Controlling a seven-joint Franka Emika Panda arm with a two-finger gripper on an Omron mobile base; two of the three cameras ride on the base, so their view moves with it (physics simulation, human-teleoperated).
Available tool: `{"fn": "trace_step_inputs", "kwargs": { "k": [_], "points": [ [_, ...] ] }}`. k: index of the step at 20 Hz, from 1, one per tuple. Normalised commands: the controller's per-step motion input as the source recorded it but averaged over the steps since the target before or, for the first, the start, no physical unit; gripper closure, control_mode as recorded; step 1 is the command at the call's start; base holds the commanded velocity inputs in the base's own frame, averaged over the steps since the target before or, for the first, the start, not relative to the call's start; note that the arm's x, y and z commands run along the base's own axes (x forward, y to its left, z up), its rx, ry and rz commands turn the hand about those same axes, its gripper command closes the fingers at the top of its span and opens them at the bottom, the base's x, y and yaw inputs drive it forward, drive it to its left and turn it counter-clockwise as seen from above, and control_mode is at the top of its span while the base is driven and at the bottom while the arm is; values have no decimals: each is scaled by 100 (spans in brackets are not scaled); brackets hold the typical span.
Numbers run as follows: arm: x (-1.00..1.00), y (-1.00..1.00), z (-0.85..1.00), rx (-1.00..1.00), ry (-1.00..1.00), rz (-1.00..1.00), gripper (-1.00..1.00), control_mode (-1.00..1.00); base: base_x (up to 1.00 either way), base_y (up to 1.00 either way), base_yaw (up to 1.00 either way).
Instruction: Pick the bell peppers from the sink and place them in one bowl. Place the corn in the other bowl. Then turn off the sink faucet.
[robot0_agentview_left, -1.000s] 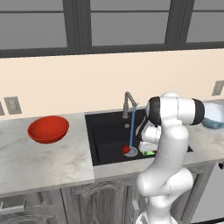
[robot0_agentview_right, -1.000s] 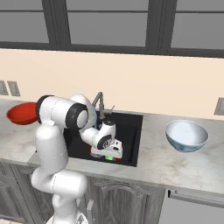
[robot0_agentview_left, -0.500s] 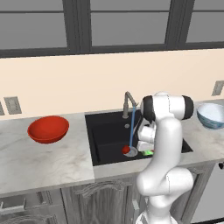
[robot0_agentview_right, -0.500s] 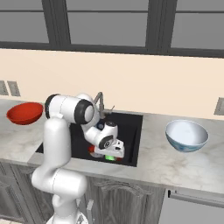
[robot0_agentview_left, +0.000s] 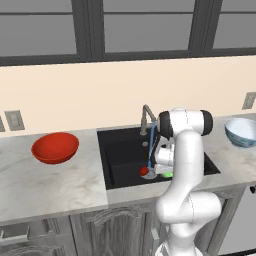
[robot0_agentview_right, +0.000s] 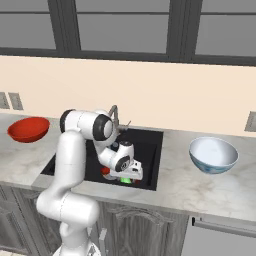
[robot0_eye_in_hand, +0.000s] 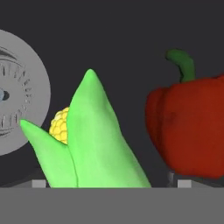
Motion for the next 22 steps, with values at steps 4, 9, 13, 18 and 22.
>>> {"fn": "trace_step_inputs", "kwargs": {
  "k": [4, 9, 13, 18, 22],
  "points": [
    [-7, -6, -38, 0, 3, 0, -100, -100, 0, 0, 0],
    [-28, -3, -51, 0, 8, -1, 100, -100, 0, 0, 0],
    [-53, -16, -62, 0, 7, -1, 100, -100, 0, 0, 0],
    [-59, -11, -31, 5, 4, -1, 100, -100, 0, 0, 0],
    [-39, -5, 36, 27, -13, -4, 100, -100, 0, 0, 0]
  ]
}}
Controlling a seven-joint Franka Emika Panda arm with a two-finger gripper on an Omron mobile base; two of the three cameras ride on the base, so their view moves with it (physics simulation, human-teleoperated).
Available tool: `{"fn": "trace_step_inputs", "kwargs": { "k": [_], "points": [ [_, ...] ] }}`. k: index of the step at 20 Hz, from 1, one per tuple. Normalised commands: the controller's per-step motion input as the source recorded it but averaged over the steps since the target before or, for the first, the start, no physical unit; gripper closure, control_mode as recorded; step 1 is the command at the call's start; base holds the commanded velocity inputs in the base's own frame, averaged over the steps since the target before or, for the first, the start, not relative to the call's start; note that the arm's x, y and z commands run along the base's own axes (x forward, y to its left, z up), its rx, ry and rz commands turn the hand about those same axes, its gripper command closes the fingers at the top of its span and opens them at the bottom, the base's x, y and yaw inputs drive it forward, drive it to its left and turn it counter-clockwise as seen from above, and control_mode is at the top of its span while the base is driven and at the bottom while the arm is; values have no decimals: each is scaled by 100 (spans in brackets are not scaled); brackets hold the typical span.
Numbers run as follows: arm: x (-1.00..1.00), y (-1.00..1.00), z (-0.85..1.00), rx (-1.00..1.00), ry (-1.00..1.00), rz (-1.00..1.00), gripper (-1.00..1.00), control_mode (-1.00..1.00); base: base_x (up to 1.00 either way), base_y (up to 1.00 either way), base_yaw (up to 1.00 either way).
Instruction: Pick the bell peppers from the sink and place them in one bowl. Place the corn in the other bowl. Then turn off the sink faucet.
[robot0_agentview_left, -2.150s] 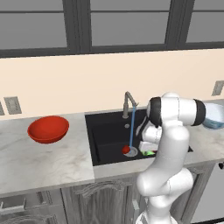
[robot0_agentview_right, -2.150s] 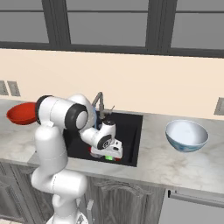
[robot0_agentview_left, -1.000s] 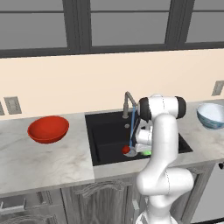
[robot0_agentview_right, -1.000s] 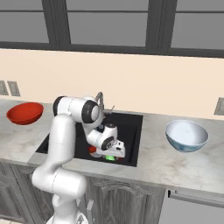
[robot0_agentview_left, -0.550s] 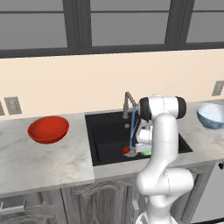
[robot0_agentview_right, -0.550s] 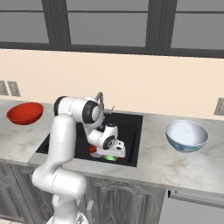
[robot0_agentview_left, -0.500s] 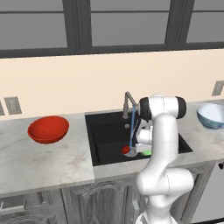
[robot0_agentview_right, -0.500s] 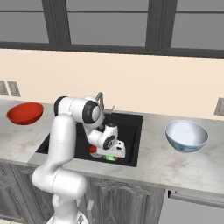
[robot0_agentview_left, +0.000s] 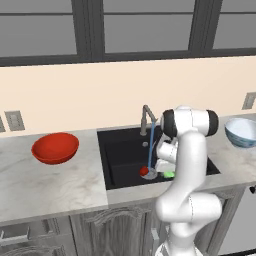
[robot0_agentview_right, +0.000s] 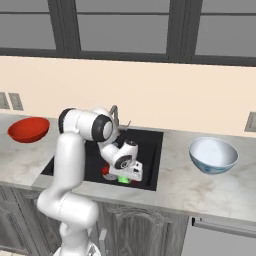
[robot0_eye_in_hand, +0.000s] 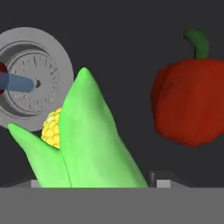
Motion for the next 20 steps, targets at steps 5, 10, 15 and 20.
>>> {"fn": "trace_step_inputs", "kwargs": {
  "k": [5, 10, 15, 20],
  "points": [
    [-10, 0, 70, 24, -43, -3, 100, -100, 0, 0, 0],
    [0, 0, 76, 14, -47, -3, 100, -100, 0, 0, 0],
    [1, 0, 94, 4, -33, -7, 100, -100, 0, 0, 0],
    [26, -10, 100, 4, -6, 0, 100, -100, 0, 0, 0]
  ]
}}
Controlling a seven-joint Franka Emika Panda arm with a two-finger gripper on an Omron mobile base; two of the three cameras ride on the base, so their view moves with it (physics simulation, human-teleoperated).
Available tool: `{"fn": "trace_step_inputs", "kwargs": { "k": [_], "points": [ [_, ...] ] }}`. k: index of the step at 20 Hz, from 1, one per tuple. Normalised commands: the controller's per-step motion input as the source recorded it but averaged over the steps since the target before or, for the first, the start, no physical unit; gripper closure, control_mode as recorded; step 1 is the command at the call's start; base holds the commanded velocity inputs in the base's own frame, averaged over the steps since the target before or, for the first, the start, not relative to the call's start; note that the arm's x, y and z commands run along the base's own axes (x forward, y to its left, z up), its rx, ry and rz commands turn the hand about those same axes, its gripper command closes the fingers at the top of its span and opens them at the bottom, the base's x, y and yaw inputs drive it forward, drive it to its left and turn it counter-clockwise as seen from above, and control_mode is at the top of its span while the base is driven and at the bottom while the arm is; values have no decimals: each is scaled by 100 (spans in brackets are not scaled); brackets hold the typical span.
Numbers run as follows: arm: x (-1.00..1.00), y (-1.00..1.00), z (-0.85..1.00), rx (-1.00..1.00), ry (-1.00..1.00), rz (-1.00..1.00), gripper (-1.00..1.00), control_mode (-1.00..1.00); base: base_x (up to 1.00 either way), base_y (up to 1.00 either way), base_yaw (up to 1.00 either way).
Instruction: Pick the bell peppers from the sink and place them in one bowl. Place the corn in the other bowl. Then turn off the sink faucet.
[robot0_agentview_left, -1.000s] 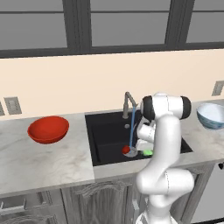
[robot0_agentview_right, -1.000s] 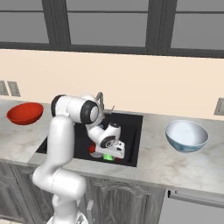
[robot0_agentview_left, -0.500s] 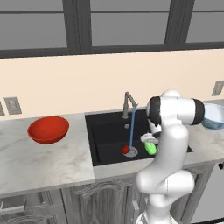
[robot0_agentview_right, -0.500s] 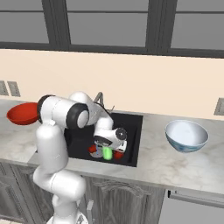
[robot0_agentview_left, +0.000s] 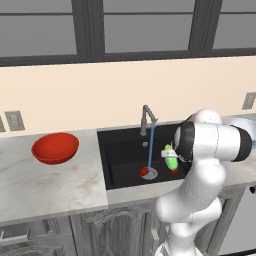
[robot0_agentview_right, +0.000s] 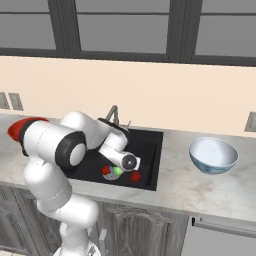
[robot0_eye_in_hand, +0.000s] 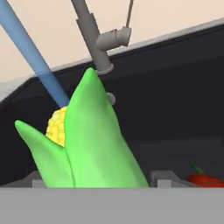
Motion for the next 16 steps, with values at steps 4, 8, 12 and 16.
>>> {"fn": "trace_step_inputs", "kwargs": {
  "k": [4, 8, 12, 16],
  "points": [
    [39, -35, 100, 0, 13, 0, 100, -100, 0, 0, 0],
    [5, -52, 99, 0, 21, 0, 100, -100, 0, 0, 0],
    [-24, -54, 97, 14, 9, 0, 100, -100, 0, 0, 0],
    [-48, -64, 100, 32, 0, 0, 100, -100, 0, 0, 0]
  ]
}}
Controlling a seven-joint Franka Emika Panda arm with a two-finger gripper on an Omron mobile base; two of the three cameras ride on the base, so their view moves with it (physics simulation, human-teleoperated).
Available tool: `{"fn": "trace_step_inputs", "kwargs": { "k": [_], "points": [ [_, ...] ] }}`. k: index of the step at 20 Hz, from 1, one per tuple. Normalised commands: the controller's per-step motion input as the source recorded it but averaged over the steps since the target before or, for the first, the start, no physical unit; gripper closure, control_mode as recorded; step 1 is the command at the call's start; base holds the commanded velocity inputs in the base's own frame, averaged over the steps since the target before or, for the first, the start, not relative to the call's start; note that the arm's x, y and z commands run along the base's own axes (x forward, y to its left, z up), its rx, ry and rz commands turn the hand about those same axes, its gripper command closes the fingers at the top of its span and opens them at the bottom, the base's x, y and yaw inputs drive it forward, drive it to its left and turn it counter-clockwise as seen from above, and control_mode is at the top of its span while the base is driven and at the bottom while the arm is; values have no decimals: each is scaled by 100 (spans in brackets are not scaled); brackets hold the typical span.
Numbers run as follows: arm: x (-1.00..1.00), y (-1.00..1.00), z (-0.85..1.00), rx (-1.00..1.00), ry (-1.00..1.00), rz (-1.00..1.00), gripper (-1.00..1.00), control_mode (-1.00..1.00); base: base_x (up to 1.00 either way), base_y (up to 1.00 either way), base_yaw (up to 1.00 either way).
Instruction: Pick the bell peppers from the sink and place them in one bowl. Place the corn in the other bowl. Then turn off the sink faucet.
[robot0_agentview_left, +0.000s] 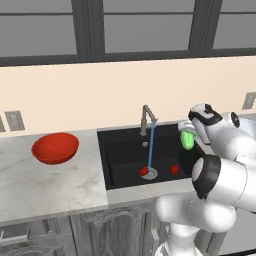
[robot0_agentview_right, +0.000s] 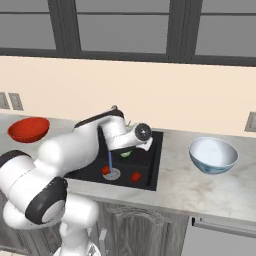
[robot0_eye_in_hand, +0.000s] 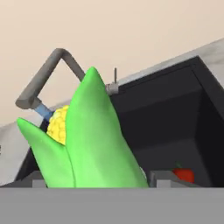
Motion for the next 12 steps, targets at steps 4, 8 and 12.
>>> {"fn": "trace_step_inputs", "kwargs": {
  "k": [4, 8, 12],
  "points": [
    [-65, -19, 95, 16, -3, 0, 100, -100, 0, 0, 0],
    [-65, 31, 78, -17, -8, 1, 100, -100, 0, 0, 0],
    [-71, 61, 55, -27, 0, 4, 100, -100, 0, 0, 0]
  ]
}}
